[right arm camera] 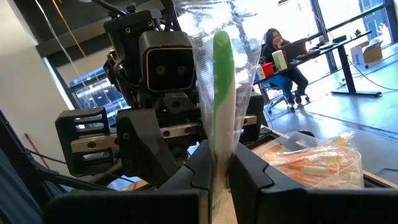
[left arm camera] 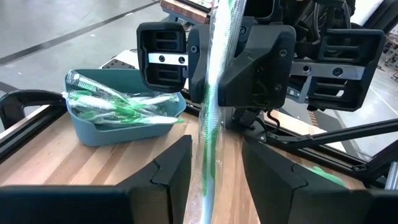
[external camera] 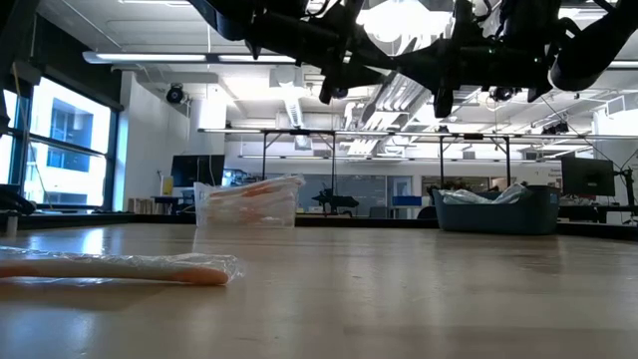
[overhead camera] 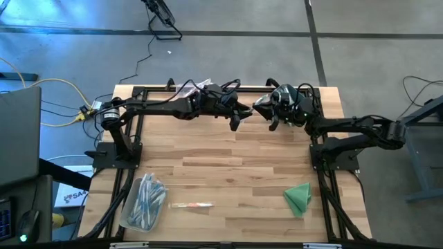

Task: Pick & Place Toothbrushes
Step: Put the green toothbrush into the blue bin

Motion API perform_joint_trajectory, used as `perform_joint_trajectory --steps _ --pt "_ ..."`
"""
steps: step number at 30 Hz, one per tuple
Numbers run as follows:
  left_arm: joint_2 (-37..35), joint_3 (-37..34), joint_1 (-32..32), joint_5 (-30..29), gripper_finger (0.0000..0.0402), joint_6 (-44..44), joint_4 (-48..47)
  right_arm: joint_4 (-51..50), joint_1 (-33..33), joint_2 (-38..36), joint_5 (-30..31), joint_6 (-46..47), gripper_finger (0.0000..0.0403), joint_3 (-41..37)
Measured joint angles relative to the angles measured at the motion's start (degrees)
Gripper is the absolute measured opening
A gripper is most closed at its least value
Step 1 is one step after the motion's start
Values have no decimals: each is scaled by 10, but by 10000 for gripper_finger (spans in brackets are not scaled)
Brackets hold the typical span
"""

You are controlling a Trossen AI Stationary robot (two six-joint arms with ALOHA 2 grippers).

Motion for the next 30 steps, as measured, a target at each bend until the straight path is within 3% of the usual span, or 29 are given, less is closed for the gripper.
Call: perform_joint_trajectory --steps 16,30 --pt "0 0 0 -1 139 -19 1 0 0 0 0 0 20 0" --pt "-3 0 0 -2 139 26 -11 0 0 0 0 0 20 0"
